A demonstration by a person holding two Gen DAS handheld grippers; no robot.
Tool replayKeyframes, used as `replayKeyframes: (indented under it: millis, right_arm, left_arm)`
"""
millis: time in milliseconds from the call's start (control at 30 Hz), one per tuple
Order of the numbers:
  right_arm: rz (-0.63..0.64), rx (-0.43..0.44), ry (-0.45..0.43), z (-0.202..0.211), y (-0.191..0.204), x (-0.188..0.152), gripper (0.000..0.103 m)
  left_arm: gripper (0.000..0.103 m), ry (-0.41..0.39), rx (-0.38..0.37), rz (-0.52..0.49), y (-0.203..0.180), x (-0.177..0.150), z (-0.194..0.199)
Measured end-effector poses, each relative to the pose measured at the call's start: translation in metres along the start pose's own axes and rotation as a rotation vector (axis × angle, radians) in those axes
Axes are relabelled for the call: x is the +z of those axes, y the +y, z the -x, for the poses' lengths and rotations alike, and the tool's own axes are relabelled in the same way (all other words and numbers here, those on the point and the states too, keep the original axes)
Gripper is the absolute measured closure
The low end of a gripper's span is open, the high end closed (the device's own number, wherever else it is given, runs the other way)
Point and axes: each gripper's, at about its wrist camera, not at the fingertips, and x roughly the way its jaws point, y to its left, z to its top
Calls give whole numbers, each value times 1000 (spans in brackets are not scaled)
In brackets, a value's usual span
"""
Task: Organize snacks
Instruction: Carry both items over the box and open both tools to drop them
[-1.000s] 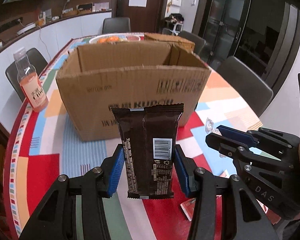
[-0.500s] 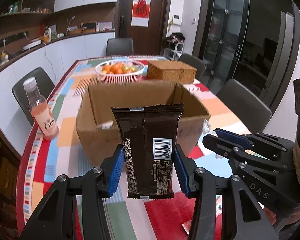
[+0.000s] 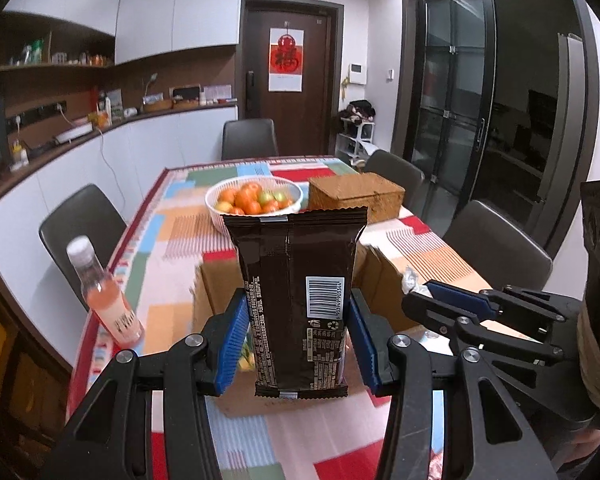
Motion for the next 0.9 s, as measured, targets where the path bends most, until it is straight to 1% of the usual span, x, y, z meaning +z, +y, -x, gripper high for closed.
replayKeyframes:
  millis: [167,300,467,733,767,833,900]
  right_arm:
    - [13,-12,-11,-7,-1,18,84]
    - [21,-18,-2,-18,-4,29,84]
    - [23,-38,35,-42,-8,40,84]
    - [19,-53,103,-70,-13,38,84]
    - [19,-56,112,-74,-14,37,84]
    - [17,-62,122,-77,-15,36,84]
    - [20,-76,132,-80,-15,35,82]
  left_arm:
    - [55,-10,23,-11,7,17,-11]
    - [55,27,34,-13,14,27,-31]
    - [55,98,50,-19,21,29,-61]
    - [55,202,65,-31,24,22,-100]
    - [55,208,68,-33,24,22,-103]
    - [50,215,79,-38,25,20,-106]
    - [49,205,96,-39,25,19,-104]
